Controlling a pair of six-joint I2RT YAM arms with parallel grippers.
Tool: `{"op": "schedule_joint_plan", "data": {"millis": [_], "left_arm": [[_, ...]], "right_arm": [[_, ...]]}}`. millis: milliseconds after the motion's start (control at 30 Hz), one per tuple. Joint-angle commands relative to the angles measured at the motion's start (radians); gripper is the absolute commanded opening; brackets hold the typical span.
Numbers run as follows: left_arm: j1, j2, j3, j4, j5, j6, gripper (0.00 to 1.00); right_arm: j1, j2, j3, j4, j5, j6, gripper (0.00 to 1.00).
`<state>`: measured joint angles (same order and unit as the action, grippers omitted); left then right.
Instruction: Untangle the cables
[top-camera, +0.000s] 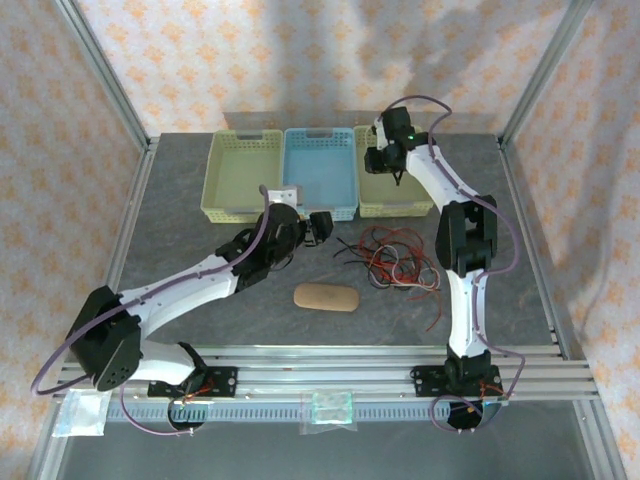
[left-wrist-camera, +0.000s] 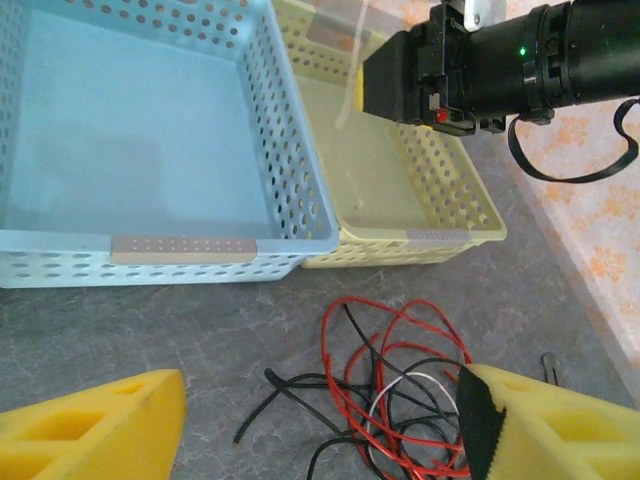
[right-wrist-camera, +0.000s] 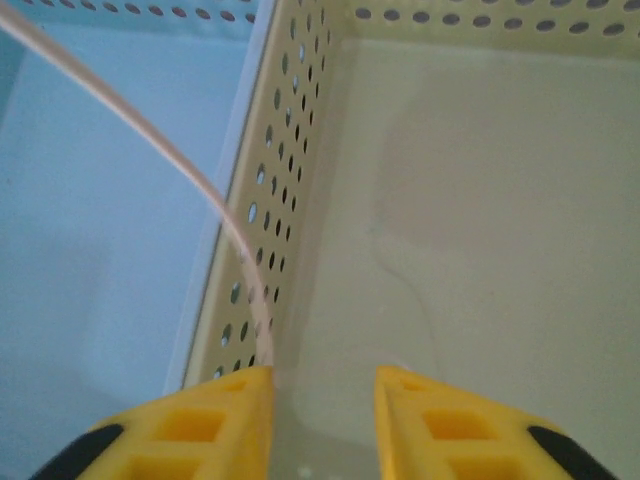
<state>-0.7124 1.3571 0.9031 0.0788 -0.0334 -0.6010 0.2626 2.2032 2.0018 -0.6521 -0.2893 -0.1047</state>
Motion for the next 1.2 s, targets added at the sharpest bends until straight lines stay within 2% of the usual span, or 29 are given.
{"op": "schedule_joint_plan", "data": {"millis": [0, 133, 433, 567, 667, 800, 933, 1033, 1100, 1167], "left_arm": [[0.000, 0.031, 0.049, -0.038, 0.024, 0.041, 0.73], [-0.010, 0.064, 0.073, -0.051, 0.029, 0.052, 0.73], [-0.031, 0.139, 0.127, -0.072, 0.036, 0.070, 0.73], [-0.031, 0.170, 0.160, -0.079, 0.040, 0.076, 0.71], [-0.027, 0.198, 0.190, -0.083, 0.044, 0.077, 0.71], [-0.005, 0.233, 0.230, -0.072, 0.084, 0.059, 0.70], [0.019, 0.256, 0.261, -0.050, 0.113, 0.040, 0.70], [0.021, 0.288, 0.308, -0.069, 0.124, 0.048, 0.70], [0.022, 0.310, 0.333, -0.073, 0.139, 0.052, 0.71], [0.025, 0.328, 0.355, -0.072, 0.153, 0.054, 0.71]], "right_arm": [[-0.001, -0.108, -0.014, -0.016, 0.011, 0.008, 0.41], [-0.001, -0.170, -0.031, -0.008, 0.024, 0.014, 0.50], [-0.001, -0.398, -0.269, 0.119, 0.094, 0.103, 0.51], [-0.002, -0.457, -0.357, 0.111, 0.169, 0.149, 0.51], [-0.003, -0.427, -0.355, 0.049, 0.222, 0.147, 0.51], [-0.013, -0.282, -0.232, -0.134, 0.195, 0.124, 0.50], [-0.013, -0.254, -0.240, -0.141, 0.205, 0.136, 0.50], [-0.013, -0.269, -0.267, -0.125, 0.214, 0.138, 0.58], [-0.014, -0.291, -0.294, -0.102, 0.175, 0.136, 0.70], [-0.014, -0.333, -0.334, -0.058, 0.143, 0.143, 0.76]]}}
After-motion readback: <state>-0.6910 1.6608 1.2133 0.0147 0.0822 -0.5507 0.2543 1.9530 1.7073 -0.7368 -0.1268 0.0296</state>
